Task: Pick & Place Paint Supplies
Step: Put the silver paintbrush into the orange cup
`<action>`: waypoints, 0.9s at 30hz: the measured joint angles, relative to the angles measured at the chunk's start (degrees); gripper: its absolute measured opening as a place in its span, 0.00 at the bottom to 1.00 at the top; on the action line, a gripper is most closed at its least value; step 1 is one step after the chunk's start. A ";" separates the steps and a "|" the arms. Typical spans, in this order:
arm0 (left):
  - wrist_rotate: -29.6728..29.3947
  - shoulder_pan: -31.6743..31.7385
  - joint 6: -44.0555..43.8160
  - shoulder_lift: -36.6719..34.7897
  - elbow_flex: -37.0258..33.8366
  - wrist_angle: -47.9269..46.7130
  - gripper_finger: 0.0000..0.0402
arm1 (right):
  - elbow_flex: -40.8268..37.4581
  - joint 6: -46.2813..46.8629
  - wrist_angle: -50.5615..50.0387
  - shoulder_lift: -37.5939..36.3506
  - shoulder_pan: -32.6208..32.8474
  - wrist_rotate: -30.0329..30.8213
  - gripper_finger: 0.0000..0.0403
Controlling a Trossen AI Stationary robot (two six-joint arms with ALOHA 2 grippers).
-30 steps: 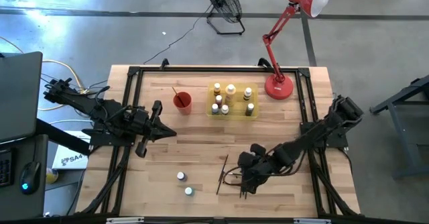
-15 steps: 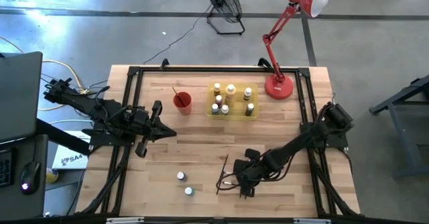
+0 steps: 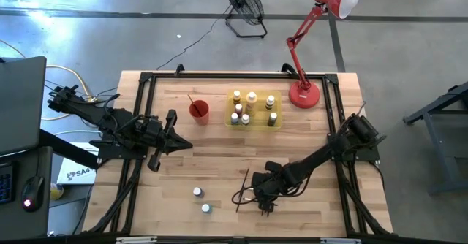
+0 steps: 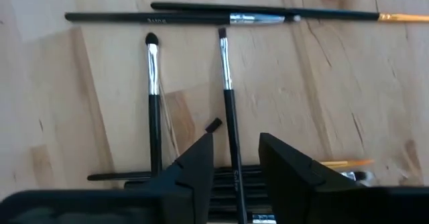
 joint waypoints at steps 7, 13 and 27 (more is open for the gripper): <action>0.00 0.00 0.00 0.00 0.00 -0.28 0.00 | 0.00 -0.82 0.04 0.23 0.02 0.33 0.27; 0.00 0.00 0.00 0.00 0.00 -0.31 0.00 | 0.01 -1.24 0.74 1.58 0.00 -0.19 0.27; 0.00 0.00 0.00 0.00 0.00 -0.33 0.00 | 0.00 -2.73 0.26 3.09 -0.25 -1.51 0.27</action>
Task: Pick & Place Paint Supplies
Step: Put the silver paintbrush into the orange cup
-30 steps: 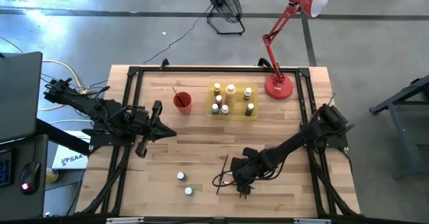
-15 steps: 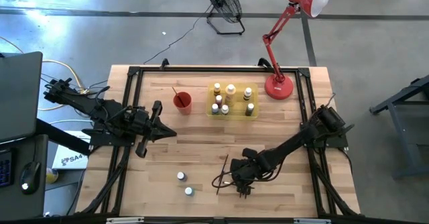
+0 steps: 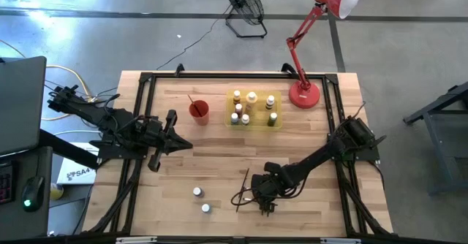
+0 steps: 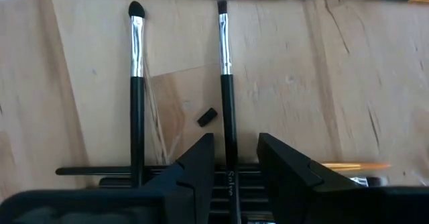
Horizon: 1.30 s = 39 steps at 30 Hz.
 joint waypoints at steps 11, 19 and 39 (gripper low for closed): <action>0.00 -0.02 0.00 0.00 0.00 0.00 0.00 | -0.02 -0.02 -0.01 0.21 -0.12 0.00 0.27; 0.00 -0.02 0.00 0.00 0.00 0.02 0.00 | -0.07 -0.02 -0.07 0.23 -0.12 0.29 0.25; 0.00 0.00 0.00 0.00 0.00 0.00 0.00 | -0.11 0.00 0.04 0.28 -0.12 -0.19 0.02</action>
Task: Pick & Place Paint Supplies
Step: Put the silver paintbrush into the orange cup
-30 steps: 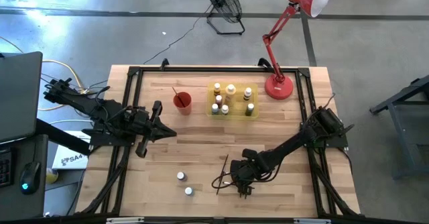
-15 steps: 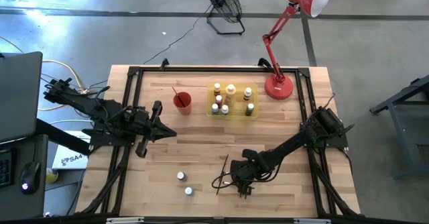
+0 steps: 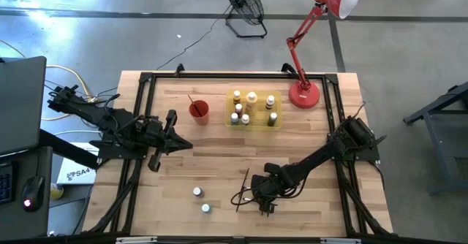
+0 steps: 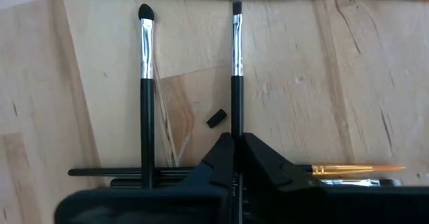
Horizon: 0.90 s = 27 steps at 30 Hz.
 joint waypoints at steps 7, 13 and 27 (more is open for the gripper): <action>0.00 0.00 0.00 -0.02 0.00 0.02 0.00 | -0.15 -0.02 -1.08 -0.84 -0.04 -0.81 0.02; 0.00 0.00 0.00 -0.03 0.00 0.02 0.00 | -0.18 -0.22 -4.78 -4.22 -0.02 -1.34 0.01; -0.02 0.00 0.00 -0.20 0.00 0.16 0.00 | -0.15 -1.75 -7.80 -20.33 -1.56 6.49 0.01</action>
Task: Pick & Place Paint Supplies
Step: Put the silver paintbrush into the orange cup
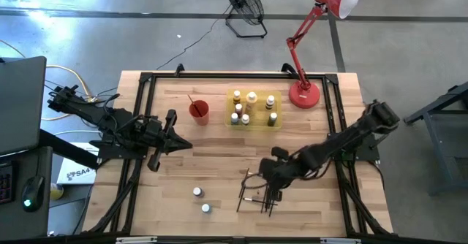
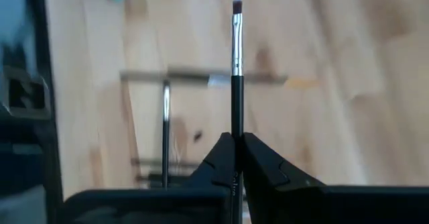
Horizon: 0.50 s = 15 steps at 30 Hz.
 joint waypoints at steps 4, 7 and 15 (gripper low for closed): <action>-0.02 0.00 0.00 0.00 0.00 0.31 0.00 | 0.04 -0.07 0.10 -6.43 -0.83 6.75 0.01; -1.05 0.00 0.02 0.00 0.00 0.44 0.00 | 0.07 -1.63 1.65 -10.70 -1.32 12.08 0.01; -12.08 0.02 2.11 0.55 0.00 2.17 0.01 | 0.15 -14.99 17.70 -16.25 -2.87 22.96 0.01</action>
